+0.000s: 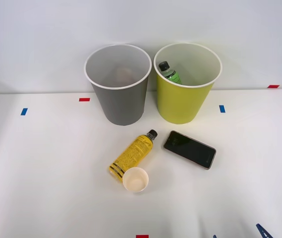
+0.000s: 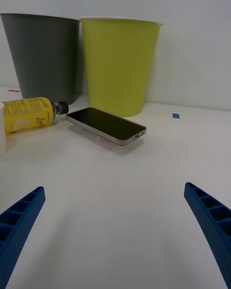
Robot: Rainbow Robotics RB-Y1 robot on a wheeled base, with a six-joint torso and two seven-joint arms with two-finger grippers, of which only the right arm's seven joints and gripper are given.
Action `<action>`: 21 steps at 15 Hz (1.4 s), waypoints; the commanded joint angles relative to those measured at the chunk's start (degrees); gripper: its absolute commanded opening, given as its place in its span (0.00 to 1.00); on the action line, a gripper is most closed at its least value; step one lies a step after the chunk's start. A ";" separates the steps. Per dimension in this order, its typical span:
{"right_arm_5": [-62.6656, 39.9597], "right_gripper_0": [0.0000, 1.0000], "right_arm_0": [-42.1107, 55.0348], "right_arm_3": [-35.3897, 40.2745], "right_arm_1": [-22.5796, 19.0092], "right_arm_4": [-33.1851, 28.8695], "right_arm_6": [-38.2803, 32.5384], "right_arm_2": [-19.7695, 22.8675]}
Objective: Put cans in the gray bin, plastic bottles in the light green bin
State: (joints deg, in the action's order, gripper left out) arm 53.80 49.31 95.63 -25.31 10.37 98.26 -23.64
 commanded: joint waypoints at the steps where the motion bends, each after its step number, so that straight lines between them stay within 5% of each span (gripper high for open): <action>1: -0.01 1.00 0.00 0.00 0.00 0.00 0.01 0.00; 21: -0.01 1.00 0.00 0.00 0.00 0.00 0.01 0.00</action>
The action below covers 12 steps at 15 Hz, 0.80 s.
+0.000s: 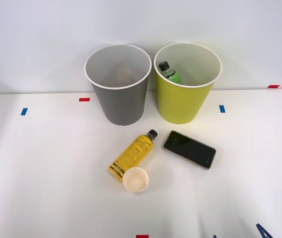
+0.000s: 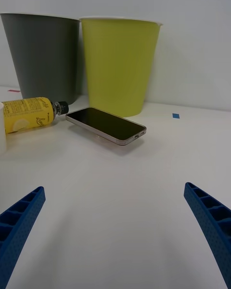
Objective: Put cans in the gray bin, plastic bottles in the light green bin
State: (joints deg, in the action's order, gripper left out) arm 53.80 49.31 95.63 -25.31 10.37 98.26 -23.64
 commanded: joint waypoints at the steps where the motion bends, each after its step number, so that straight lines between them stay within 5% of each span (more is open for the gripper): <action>1: -0.01 1.00 0.00 0.00 0.00 0.00 0.00 0.00; 12: -0.01 1.00 0.00 0.00 0.00 0.00 0.00 0.00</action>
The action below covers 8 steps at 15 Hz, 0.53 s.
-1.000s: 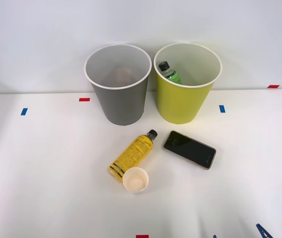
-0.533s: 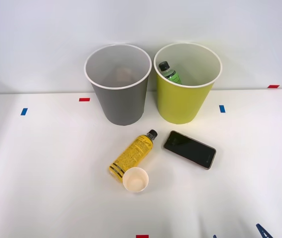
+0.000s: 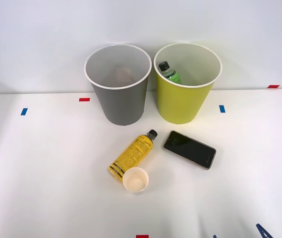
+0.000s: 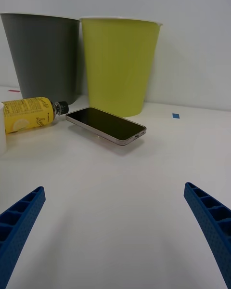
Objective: Put cans in the gray bin, plastic bottles in the light green bin
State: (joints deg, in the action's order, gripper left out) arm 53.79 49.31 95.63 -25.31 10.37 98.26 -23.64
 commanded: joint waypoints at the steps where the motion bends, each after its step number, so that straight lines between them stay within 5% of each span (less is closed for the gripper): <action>1: -0.01 1.00 0.00 0.00 0.00 0.00 0.00 0.00; 8: -0.01 1.00 0.00 0.00 0.00 0.00 0.00 0.00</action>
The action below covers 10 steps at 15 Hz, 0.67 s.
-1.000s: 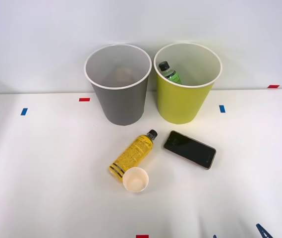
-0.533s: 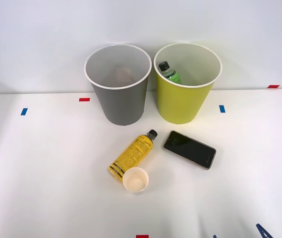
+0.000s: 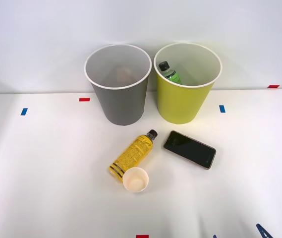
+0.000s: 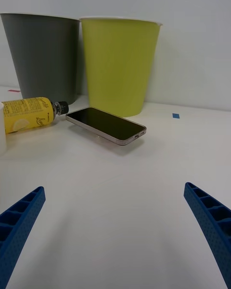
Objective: Put cans in the gray bin, plastic bottles in the light green bin
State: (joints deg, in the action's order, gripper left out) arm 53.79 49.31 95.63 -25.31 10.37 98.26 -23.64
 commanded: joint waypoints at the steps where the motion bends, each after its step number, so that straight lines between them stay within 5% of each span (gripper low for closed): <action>1: 0.00 1.00 0.00 0.00 0.00 0.00 0.00 0.00; 10: 0.00 1.00 0.00 0.00 0.00 0.00 0.00 0.00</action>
State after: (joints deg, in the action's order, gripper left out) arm 53.79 49.31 95.63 -25.31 10.37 98.26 -23.64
